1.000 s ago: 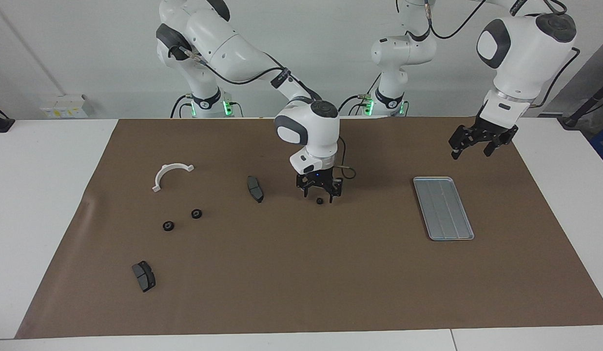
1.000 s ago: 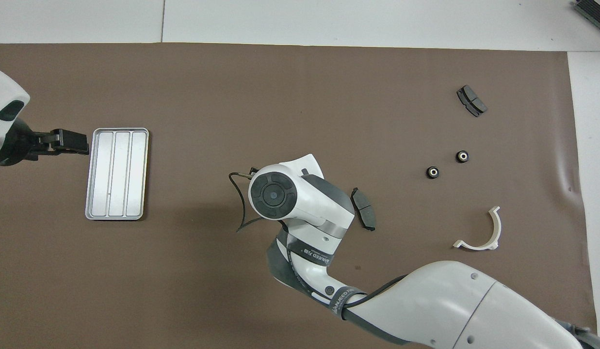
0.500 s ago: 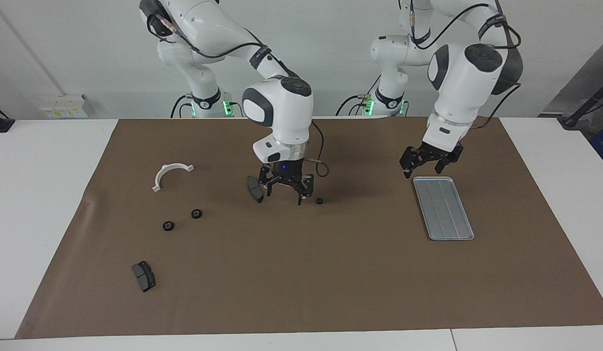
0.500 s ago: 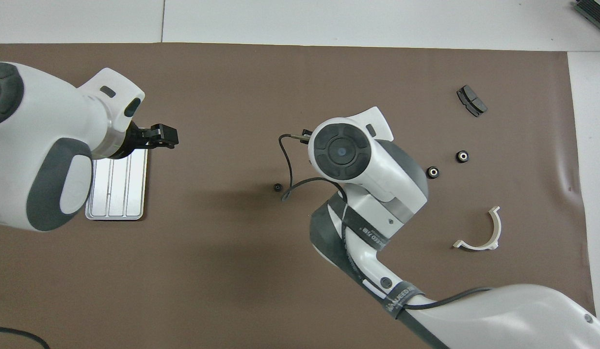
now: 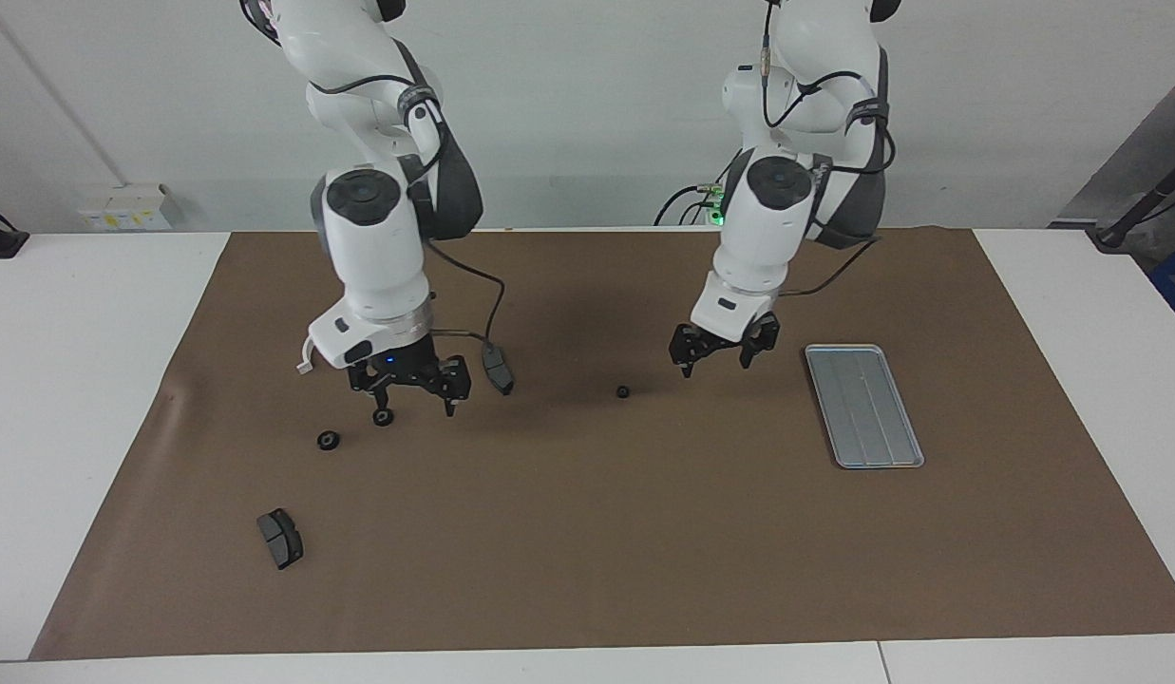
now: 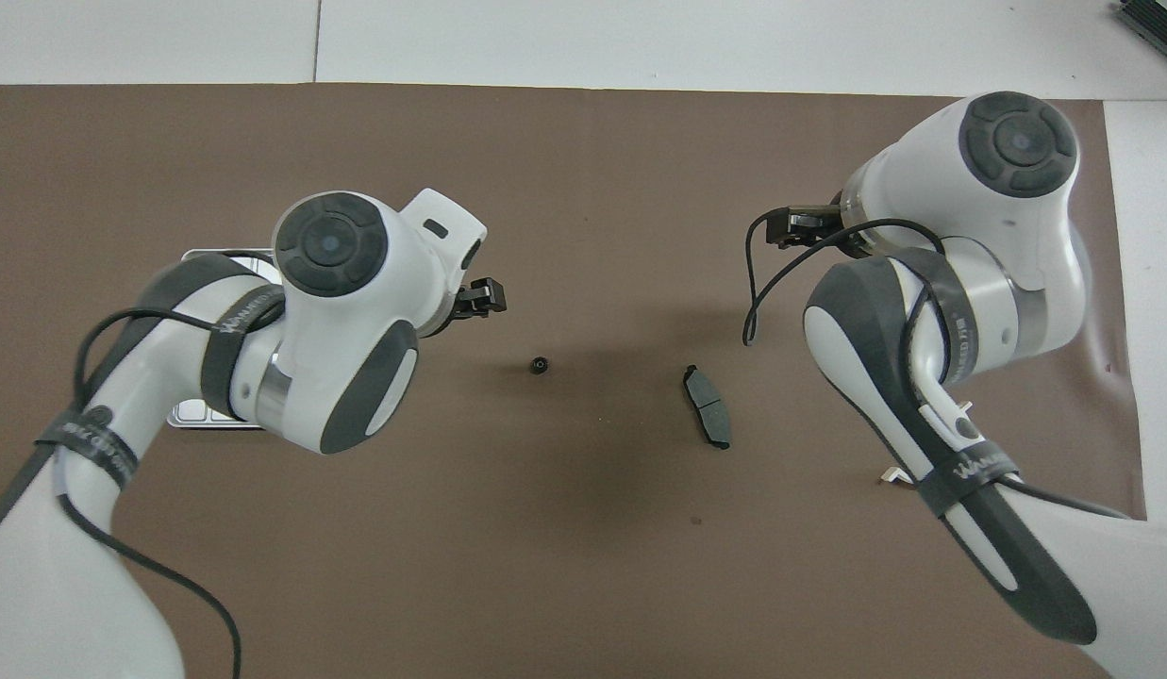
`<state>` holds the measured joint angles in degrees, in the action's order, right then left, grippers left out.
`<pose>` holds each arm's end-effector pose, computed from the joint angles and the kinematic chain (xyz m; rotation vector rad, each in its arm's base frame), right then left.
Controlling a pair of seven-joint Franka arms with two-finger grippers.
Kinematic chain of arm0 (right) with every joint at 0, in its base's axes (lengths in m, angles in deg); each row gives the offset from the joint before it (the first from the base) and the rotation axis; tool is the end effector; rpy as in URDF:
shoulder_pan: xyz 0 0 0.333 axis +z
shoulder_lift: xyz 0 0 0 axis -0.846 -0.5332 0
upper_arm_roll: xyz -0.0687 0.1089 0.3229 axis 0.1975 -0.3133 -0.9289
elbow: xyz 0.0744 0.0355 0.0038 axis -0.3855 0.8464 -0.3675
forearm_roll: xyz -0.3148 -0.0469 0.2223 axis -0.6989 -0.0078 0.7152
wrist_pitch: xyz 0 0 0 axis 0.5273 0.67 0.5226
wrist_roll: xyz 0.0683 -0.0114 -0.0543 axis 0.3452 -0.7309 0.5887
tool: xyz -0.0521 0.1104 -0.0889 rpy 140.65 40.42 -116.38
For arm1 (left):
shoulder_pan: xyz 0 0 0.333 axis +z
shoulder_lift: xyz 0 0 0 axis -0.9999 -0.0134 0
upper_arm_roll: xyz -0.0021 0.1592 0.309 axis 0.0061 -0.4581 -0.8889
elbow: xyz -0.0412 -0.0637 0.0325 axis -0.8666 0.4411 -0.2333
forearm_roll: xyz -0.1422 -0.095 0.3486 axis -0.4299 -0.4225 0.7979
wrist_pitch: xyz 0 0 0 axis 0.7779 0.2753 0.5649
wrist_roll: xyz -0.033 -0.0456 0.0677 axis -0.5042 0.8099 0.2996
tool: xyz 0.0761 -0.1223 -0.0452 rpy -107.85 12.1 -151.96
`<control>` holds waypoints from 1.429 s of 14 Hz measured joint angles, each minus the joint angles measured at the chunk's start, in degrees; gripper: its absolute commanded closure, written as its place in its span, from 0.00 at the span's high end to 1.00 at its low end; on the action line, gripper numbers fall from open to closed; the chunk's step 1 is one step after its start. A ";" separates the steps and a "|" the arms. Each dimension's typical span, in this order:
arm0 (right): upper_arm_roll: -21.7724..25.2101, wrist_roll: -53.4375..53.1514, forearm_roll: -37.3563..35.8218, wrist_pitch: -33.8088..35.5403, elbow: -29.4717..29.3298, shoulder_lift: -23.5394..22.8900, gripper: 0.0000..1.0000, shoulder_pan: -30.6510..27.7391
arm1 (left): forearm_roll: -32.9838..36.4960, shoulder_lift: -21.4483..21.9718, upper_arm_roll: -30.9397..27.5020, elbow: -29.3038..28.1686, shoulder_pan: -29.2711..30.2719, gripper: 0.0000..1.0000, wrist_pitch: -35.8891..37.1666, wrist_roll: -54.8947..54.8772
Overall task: Pick bearing gear from pile to tray
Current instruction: 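Grasp the gear with the left gripper while the right gripper returns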
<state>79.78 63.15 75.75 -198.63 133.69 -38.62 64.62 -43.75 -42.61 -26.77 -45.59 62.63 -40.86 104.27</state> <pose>0.6547 0.1041 0.4234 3.1050 -0.0582 0.1670 0.5567 -0.3196 0.3869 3.1116 0.1628 0.1293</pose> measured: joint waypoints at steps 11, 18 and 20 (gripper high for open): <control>10.54 31.32 5.80 -18.13 15.91 -2.12 1.00 -1.19 | 0.46 -8.99 -0.06 -0.63 -6.91 1.00 -11.15 4.19; 11.90 41.40 11.05 -18.57 17.33 -3.47 0.79 -1.94 | 0.54 -8.98 0.01 -2.86 -7.80 0.53 -12.25 4.03; 11.90 41.50 11.05 -18.71 17.76 -3.47 0.61 -1.93 | 0.74 -8.89 -0.06 -3.36 -7.82 0.41 -12.66 4.02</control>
<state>91.68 104.65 86.80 -217.33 151.44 -42.10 62.69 -43.01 -51.51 -26.83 -48.95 54.81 -53.52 108.29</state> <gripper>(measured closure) 0.123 0.432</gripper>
